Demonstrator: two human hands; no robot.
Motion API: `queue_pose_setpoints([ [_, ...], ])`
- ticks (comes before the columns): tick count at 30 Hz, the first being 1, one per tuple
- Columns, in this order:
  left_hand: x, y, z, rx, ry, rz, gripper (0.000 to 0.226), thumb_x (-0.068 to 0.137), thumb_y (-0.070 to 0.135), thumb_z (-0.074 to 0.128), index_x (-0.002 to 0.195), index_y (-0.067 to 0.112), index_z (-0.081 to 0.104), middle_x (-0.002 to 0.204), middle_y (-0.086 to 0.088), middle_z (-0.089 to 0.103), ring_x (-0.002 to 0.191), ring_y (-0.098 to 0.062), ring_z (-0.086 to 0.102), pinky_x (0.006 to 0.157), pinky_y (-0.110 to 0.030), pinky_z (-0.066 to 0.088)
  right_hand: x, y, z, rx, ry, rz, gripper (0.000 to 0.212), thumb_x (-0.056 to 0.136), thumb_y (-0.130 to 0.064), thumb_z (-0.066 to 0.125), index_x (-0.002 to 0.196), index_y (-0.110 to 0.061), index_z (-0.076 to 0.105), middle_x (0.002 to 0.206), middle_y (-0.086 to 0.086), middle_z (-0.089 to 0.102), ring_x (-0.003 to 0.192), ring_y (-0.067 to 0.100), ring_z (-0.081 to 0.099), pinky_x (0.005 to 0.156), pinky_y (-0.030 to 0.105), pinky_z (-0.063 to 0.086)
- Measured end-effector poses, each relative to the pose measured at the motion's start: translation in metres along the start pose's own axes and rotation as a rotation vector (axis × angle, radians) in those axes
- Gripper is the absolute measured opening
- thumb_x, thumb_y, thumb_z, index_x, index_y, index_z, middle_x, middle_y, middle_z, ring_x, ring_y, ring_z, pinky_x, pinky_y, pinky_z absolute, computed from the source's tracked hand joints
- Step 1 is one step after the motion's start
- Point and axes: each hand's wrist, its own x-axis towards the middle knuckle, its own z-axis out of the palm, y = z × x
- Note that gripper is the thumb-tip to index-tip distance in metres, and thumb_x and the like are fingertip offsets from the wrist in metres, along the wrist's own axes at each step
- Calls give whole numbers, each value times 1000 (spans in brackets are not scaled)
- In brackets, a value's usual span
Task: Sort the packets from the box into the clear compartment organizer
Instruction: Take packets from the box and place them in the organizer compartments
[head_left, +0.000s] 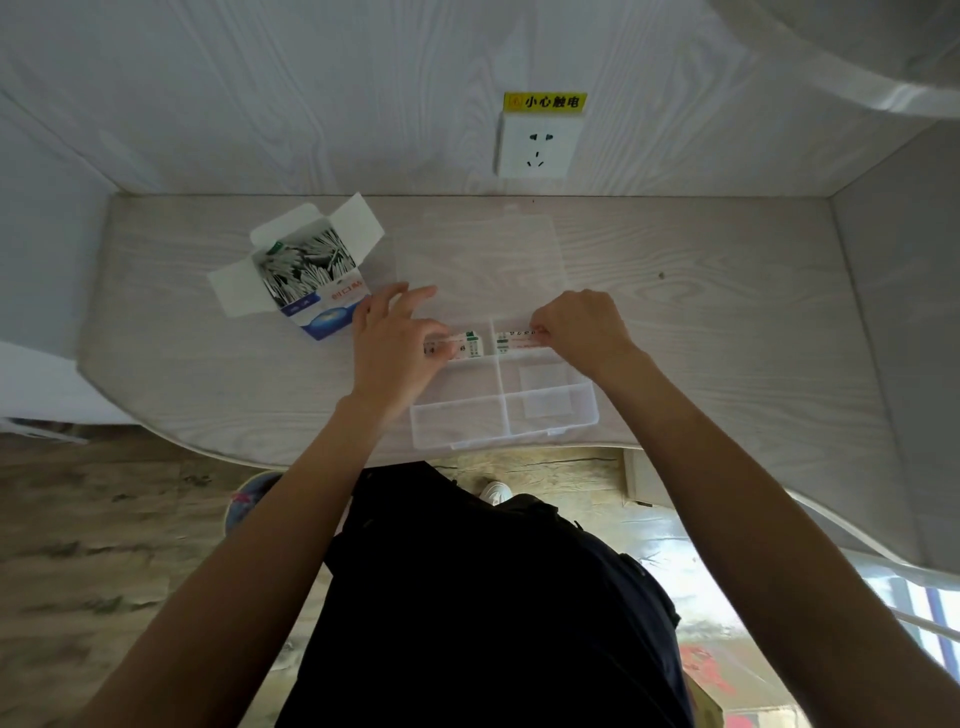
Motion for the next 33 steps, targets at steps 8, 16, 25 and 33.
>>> queue_pose_setpoints([
  [8, 1, -2, 0, -4, -29, 13, 16, 78, 38, 70, 85, 25, 74, 131, 1, 55, 128, -28, 38, 105, -47, 24, 4, 7, 7, 10, 17, -148, 21, 97, -20, 46, 106, -25, 64, 86, -1, 65, 69, 19, 59, 56, 27, 35],
  [16, -1, -3, 4, -8, -65, 4, 20, 82, 34, 67, 95, 20, 74, 129, 1, 57, 126, -27, 40, 103, -45, 28, 4, 2, 4, 162, 19, -180, 24, 100, -21, 41, 113, -21, 61, 90, 1, 68, 72, 20, 62, 59, 27, 39],
  [25, -2, -3, 4, -14, -21, 34, 20, 81, 31, 68, 94, 16, 72, 121, -2, 61, 119, -27, 46, 98, -44, 36, -4, -4, 5, 194, 79, -164, 26, 100, -22, 38, 106, -17, 63, 89, 1, 67, 72, 20, 61, 59, 30, 43],
  [33, -21, 2, -31, -169, 254, 143, 21, 87, 23, 55, 96, 10, 69, 107, -4, 66, 98, -21, 59, 85, -27, 45, -25, -20, -23, 751, 424, 20, 19, 94, -27, 54, 102, -20, 70, 95, -6, 72, 65, 3, 59, 70, 27, 52],
])
